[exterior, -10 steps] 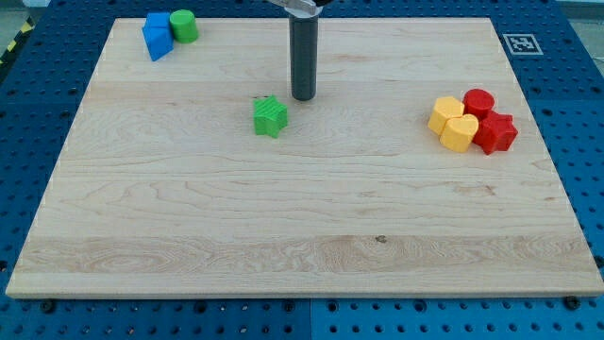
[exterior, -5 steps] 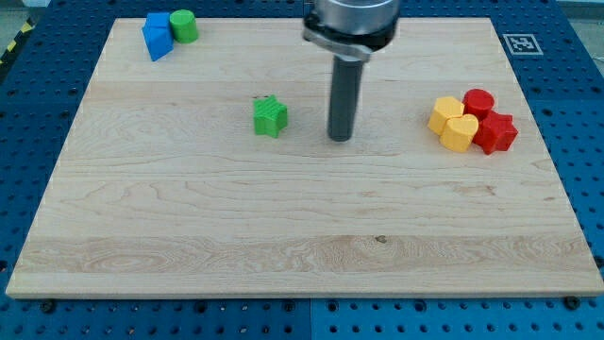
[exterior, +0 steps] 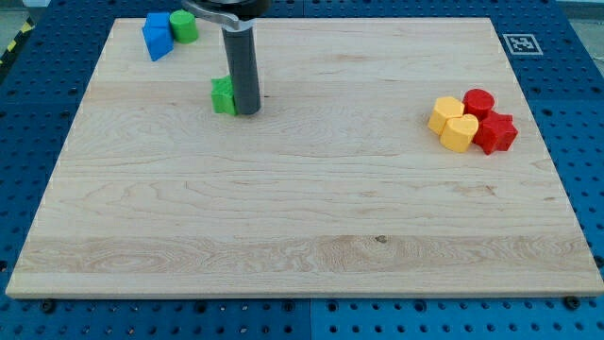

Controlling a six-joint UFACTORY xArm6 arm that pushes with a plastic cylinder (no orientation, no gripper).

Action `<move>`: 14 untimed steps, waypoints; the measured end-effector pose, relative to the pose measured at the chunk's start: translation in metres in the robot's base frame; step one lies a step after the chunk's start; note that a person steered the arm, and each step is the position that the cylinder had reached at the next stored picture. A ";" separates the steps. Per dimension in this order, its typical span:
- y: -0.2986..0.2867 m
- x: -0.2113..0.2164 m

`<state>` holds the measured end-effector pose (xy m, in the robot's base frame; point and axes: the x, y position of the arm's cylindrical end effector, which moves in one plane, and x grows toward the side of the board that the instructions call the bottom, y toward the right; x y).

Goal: Move the green star to the bottom right of the green circle

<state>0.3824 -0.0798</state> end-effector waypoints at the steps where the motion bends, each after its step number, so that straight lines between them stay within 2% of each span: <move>1: -0.004 0.000; 6: -0.035 0.000; 7: -0.063 -0.019; 8: -0.064 -0.027; 10: -0.084 -0.010; 14: -0.076 -0.040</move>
<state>0.3427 -0.1553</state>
